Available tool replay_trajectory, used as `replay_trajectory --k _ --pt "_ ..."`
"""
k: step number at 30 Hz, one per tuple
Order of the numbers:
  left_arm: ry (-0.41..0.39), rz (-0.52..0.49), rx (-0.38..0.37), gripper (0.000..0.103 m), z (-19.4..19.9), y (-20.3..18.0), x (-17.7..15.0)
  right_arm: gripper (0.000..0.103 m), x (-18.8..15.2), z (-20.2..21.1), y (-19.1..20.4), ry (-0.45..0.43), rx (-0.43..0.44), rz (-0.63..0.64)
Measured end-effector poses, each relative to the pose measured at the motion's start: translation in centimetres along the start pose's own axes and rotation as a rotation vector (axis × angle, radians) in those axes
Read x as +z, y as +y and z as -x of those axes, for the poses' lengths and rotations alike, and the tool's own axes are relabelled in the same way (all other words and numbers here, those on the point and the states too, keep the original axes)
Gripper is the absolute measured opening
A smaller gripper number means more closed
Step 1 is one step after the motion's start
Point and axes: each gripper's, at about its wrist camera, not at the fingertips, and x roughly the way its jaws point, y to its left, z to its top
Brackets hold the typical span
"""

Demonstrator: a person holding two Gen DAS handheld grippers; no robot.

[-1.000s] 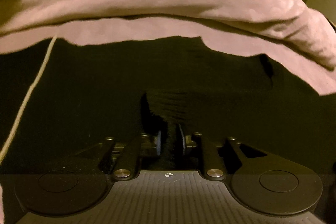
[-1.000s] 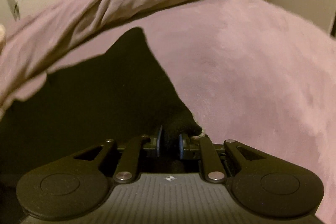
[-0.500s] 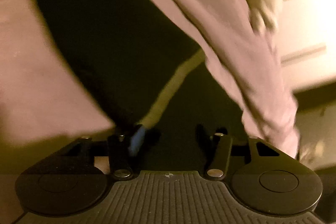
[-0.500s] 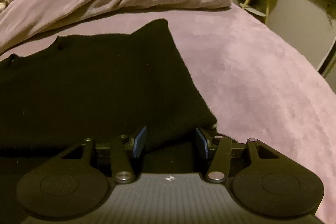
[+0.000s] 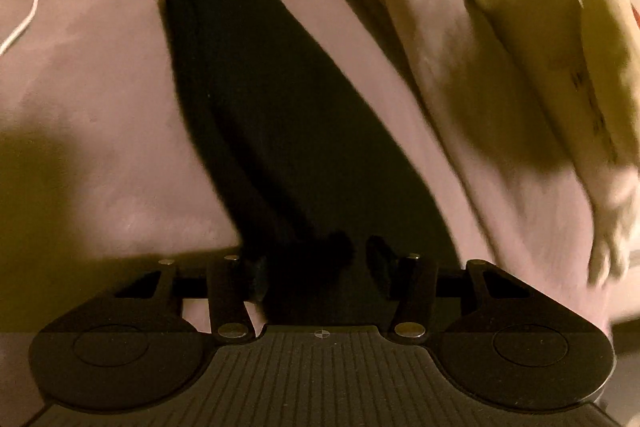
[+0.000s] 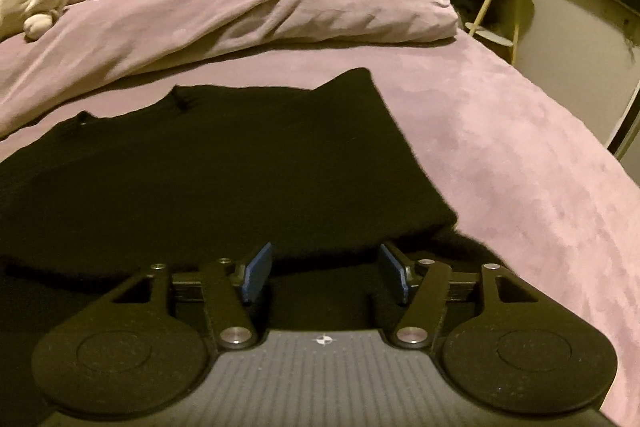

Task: Fold small clothes

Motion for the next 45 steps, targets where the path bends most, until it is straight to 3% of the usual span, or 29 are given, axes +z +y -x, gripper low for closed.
replay_trajectory --k 1,2,5,9,11,13,16,18,19,21,25,29,37,39,42,45 --pt "-0.006 -0.003 0.01 0.027 -0.3 -0.3 0.2 0.059 -0.2 0.1 0.2 0.004 0.007 -0.001" --pt "-0.013 -0.041 0.038 0.016 -0.3 -0.7 0.4 0.059 -0.3 0.2 0.3 0.009 0.015 0.0" --pt "-0.035 -0.251 0.07 0.016 0.6 -4.1 -0.9 0.059 -0.5 0.6 0.3 0.01 0.041 0.006" --pt "-0.082 -0.648 -0.047 0.014 3.8 -12.2 -6.6 0.059 -0.5 1.2 -0.5 -0.006 0.064 -0.001" --pt "-0.084 -0.875 -0.143 0.014 5.6 -16.5 -12.0 0.059 -0.5 1.5 -1.1 -0.007 0.085 -0.021" --pt "-0.037 -1.058 -0.25 0.014 6.8 -19.9 -18.5 0.059 -0.6 2.0 -1.5 -0.013 0.103 -0.032" --pt "0.083 -1.212 -0.35 0.016 7.0 -22.2 -27.5 0.06 -0.8 2.4 -2.2 -0.013 0.147 -0.057" --pt "0.155 -1.274 -0.333 0.029 6.2 -22.1 -32.6 0.06 -1.2 2.4 -2.5 0.003 0.18 -0.068" --pt "0.219 -1.283 -0.306 0.042 5.3 -21.6 -34.8 0.06 -1.3 2.4 -2.6 0.009 0.193 -0.074" --pt "0.287 -1.28 -0.229 0.052 4.7 -20.2 -37.4 0.06 -1.4 2.4 -3.0 0.023 0.23 -0.091" --pt "0.278 -1.267 -0.194 0.07 6.1 -17.6 -37.7 0.061 -1.4 2.1 -2.5 0.041 0.324 -0.067" --pt "0.303 -1.116 -0.141 0.07 8.5 -13.8 -35.3 0.061 -1.1 2.9 1.5 -0.029 0.439 0.091" --pt "0.186 -0.855 0.044 0.07 10.3 -8.8 -28.5 0.061 -2.7 5.5 14.7 -0.211 0.608 0.47" --pt "0.181 -0.831 0.082 0.07 10.0 -7.9 -27.2 0.059 -3.5 5.7 17.8 -0.243 0.615 0.56" --pt "0.166 -0.813 0.075 0.07 9.7 -7.1 -25.5 0.044 -4.6 5.2 22.1 -0.288 0.579 0.686" --pt "0.148 -0.821 0.068 0.07 9.2 -6.6 -24.3 0.042 -4.9 4.6 24.9 -0.325 0.555 0.751"
